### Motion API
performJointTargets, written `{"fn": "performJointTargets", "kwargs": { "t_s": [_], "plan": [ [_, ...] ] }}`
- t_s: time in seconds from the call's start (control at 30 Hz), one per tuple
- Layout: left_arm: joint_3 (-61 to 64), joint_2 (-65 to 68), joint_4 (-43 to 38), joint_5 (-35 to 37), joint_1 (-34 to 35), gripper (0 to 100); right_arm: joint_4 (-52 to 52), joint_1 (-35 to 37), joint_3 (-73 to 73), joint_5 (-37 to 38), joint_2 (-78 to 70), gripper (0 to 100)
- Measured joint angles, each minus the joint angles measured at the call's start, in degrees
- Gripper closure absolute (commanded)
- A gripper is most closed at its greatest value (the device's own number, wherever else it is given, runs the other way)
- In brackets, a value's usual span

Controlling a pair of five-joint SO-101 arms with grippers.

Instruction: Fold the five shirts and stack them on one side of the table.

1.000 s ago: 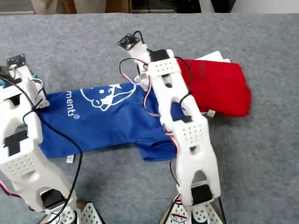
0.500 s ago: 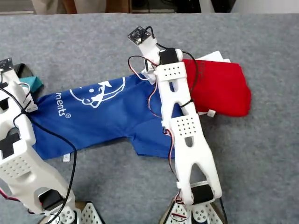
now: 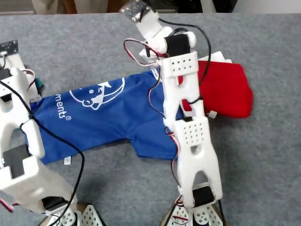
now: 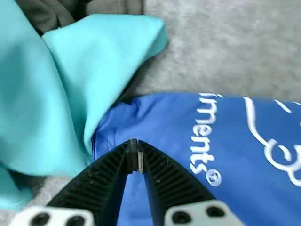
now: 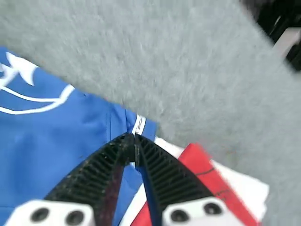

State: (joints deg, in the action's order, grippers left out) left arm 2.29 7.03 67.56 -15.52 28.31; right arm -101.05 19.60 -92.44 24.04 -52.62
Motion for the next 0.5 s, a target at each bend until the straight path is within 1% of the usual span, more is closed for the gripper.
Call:
{"fn": "performJointTargets", "kwargs": {
  "t_s": [0.1, 0.2, 0.27, 0.37, 0.5],
  "plan": [
    [0.2, -2.4, 1.5, -0.2, -0.4, 98, -0.2, 1.2, 0.3, 0.6, 3.6, 99.6],
    [4.1, -2.5, -2.3, 0.0, -0.4, 98, -0.2, 2.5, 5.1, 0.6, 4.7, 99.6],
    [7.7, -1.6, -6.9, -0.2, -0.4, 98, -0.2, 3.4, 10.1, 0.6, 4.7, 99.6],
    [12.0, 2.0, -16.4, -0.1, 0.1, 98, 1.0, 4.3, 17.7, 0.6, 4.7, 99.6],
    [12.7, 8.6, -28.2, -0.1, 3.4, 98, 9.5, 3.9, 28.0, 0.6, 4.7, 99.6]
  ]
}}
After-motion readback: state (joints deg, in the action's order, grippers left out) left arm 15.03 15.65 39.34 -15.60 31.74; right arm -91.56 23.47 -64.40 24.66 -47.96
